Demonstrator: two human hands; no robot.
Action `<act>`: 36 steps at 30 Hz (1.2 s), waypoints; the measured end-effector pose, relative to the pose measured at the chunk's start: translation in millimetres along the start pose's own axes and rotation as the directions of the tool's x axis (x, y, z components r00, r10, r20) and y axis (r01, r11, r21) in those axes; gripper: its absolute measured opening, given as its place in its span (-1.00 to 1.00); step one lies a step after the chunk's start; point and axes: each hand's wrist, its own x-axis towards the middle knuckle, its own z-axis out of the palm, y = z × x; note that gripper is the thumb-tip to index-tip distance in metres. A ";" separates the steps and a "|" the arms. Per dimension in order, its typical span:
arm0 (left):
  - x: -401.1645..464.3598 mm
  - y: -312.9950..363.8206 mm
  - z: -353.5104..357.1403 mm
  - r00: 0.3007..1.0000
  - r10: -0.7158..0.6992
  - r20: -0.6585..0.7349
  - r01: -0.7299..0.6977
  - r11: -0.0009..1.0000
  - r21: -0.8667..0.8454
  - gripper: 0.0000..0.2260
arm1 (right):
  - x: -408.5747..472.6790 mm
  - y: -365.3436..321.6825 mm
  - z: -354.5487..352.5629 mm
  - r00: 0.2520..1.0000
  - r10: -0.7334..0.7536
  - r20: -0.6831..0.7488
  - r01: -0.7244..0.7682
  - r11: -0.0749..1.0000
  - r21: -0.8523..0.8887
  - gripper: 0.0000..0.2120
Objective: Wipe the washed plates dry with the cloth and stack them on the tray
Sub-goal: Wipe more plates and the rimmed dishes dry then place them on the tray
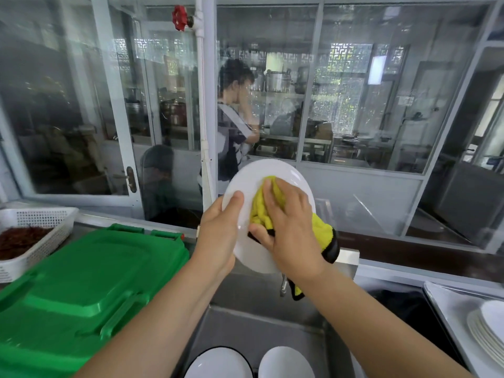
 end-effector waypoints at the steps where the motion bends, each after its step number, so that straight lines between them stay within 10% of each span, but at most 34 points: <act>1: 0.9 0.4 -1.5 1.000 0.000 0.007 0.000 1.000 0.005 -0.82 | -2.3 -0.6 1.3 0.999 -0.050 -0.004 0.050 0.999 0.008 -0.42; 8: 8.4 8.1 -16.5 0.997 -0.071 -0.024 0.071 0.997 -0.010 -0.87 | -41.4 24.1 7.0 0.937 -0.347 0.043 0.345 0.937 0.055 -0.54; 16: 5.3 11.4 -15.7 0.997 -0.074 0.030 0.074 0.997 0.024 -0.89 | -19.9 41.3 -8.9 0.995 -0.101 -0.027 0.101 0.995 0.011 -0.52; 28: 4.8 17.6 -18.9 0.996 -0.077 0.034 0.076 0.997 0.032 -0.88 | -34.1 33.6 2.4 0.913 -0.408 -0.015 0.408 0.913 0.020 -0.58; 36: 1.2 11.1 -22.3 0.990 -0.059 0.129 0.032 0.979 0.204 -0.83 | -7.7 40.6 -12.7 0.971 -0.117 -0.207 0.115 0.993 -0.023 -0.54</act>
